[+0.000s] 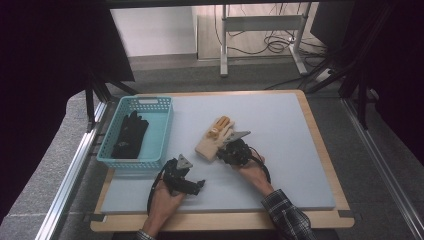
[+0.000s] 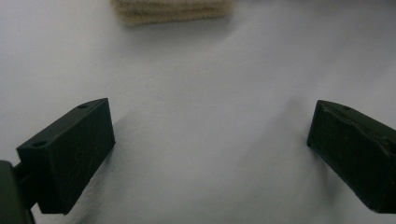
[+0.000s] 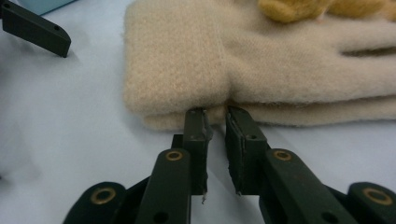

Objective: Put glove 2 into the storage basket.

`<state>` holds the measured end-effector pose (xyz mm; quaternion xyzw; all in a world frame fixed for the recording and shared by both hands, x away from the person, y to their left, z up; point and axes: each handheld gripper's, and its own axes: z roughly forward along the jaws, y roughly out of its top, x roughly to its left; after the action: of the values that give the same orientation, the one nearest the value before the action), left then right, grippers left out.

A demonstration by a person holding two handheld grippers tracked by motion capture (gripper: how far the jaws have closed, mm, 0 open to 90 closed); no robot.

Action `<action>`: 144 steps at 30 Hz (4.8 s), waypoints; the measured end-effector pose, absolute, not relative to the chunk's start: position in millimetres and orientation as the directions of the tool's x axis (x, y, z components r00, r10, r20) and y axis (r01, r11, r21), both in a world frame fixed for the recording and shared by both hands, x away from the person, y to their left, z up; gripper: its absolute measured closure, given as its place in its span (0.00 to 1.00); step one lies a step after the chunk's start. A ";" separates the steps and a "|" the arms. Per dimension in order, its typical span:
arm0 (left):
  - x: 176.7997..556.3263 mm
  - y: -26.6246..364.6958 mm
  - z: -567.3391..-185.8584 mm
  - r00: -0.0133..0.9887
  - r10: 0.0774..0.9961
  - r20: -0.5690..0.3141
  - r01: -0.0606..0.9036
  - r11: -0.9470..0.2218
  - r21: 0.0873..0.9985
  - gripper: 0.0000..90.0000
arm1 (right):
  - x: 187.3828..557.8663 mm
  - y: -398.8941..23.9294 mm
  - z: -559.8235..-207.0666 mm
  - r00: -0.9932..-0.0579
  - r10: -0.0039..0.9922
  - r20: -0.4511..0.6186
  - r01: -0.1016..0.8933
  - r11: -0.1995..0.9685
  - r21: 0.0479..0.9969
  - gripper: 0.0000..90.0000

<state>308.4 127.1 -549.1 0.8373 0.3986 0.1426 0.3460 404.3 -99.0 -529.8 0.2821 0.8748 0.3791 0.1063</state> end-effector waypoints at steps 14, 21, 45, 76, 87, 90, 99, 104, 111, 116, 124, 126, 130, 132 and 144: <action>308.4 127.2 -549.2 0.641 0.766 -0.036 0.568 -0.443 0.694 0.01 | 391.2 -127.4 -503.8 -0.796 0.606 0.006 0.394 0.510 0.765 0.49; 308.3 126.9 -549.3 0.639 0.769 -0.039 0.569 -0.438 0.696 0.01 | 383.3 -148.7 -498.7 -0.775 0.632 -0.016 0.396 0.505 0.767 0.35; 308.3 126.9 -549.4 0.636 0.770 -0.043 0.573 -0.435 0.695 0.02 | 358.4 -228.3 -517.2 -0.683 0.730 0.006 0.489 0.451 0.747 0.23; 318.6 126.4 -537.1 0.620 0.780 -0.086 0.615 -0.416 0.670 0.04 | 347.2 -246.0 -532.2 -0.646 0.761 -0.050 0.498 0.471 0.728 0.18; 346.0 112.3 -512.3 0.630 0.773 -0.073 0.600 -0.425 0.678 0.04 | 347.1 -246.0 -532.3 -0.646 0.762 -0.048 0.499 0.470 0.728 0.18; 354.4 105.4 -503.6 0.635 0.769 -0.069 0.592 -0.428 0.683 0.04 | 347.1 -246.0 -532.3 -0.646 0.762 -0.049 0.499 0.470 0.728 0.18; 390.6 79.7 -485.7 0.647 0.761 -0.039 0.575 -0.454 0.681 0.04 | 347.1 -246.0 -532.3 -0.646 0.762 -0.048 0.500 0.469 0.728 0.18; 417.2 60.5 -485.3 0.644 0.765 -0.018 0.588 -0.480 0.651 0.03 | 347.1 -246.1 -532.3 -0.646 0.762 -0.049 0.499 0.470 0.728 0.18; 451.9 46.2 -497.2 0.615 0.788 -0.033 0.644 -0.478 0.597 0.02 | 347.1 -246.2 -532.3 -0.647 0.761 -0.048 0.499 0.470 0.728 0.18; 466.2 41.2 -513.3 0.603 0.795 -0.063 0.683 -0.473 0.557 0.02 | 347.1 -246.2 -532.3 -0.647 0.761 -0.048 0.499 0.470 0.728 0.18; 461.2 40.2 -520.9 0.604 0.796 -0.043 0.683 -0.489 0.542 0.24 | 347.1 -246.1 -532.3 -0.647 0.761 -0.049 0.499 0.471 0.728 0.18; 460.0 41.2 -518.7 0.604 0.796 -0.043 0.685 -0.491 0.539 0.35 | 347.1 -246.1 -532.3 -0.647 0.761 -0.049 0.499 0.470 0.728 0.18; 458.5 41.4 -516.4 0.606 0.794 -0.046 0.687 -0.494 0.532 0.52 | 347.1 -246.1 -532.3 -0.647 0.761 -0.049 0.499 0.471 0.728 0.18; 457.5 41.9 -515.7 0.603 0.796 -0.053 0.692 -0.489 0.531 0.57 | 347.1 -246.1 -532.3 -0.647 0.761 -0.049 0.499 0.471 0.728 0.18; 454.0 55.5 -502.2 0.598 0.796 -0.091 0.695 -0.458 0.555 0.60 | 347.1 -246.2 -532.3 -0.647 0.761 -0.049 0.499 0.470 0.728 0.18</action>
<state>454.0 55.5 -502.2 0.8490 0.4391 0.0912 0.2796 347.1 -246.2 -532.3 0.3763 0.8369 0.3510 0.1868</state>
